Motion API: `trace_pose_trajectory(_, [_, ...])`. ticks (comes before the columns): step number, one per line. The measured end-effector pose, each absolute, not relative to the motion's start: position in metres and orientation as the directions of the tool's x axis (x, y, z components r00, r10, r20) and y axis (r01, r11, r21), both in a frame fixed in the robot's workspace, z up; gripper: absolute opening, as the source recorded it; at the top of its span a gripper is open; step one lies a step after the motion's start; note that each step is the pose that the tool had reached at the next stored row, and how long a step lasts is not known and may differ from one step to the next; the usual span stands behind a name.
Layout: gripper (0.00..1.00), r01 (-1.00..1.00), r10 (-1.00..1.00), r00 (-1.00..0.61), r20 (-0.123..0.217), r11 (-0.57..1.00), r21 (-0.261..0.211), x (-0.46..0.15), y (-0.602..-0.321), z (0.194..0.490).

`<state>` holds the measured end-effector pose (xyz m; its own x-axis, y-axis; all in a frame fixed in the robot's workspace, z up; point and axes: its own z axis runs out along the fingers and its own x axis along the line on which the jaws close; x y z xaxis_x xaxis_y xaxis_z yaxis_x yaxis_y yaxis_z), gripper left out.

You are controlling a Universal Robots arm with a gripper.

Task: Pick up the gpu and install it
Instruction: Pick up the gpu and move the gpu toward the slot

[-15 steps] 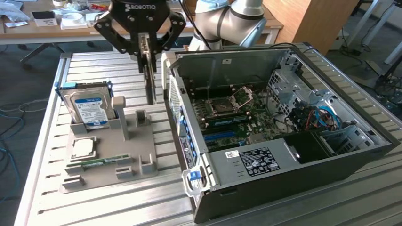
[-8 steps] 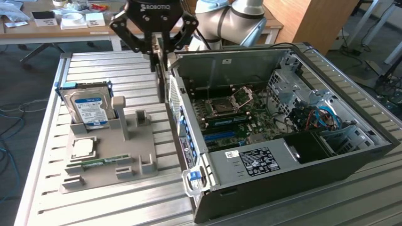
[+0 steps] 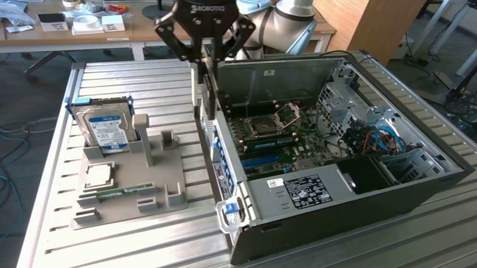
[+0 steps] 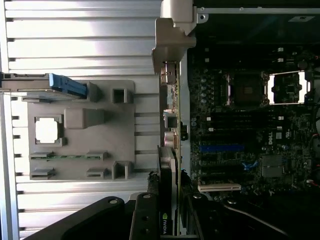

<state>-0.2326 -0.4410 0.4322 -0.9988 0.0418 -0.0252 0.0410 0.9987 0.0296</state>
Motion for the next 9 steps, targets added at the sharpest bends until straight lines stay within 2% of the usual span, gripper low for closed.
trace_pose_trajectory(9, [0.27,0.041,0.042,-0.999,-0.025,0.999,0.030,-0.200,-0.441,0.432])
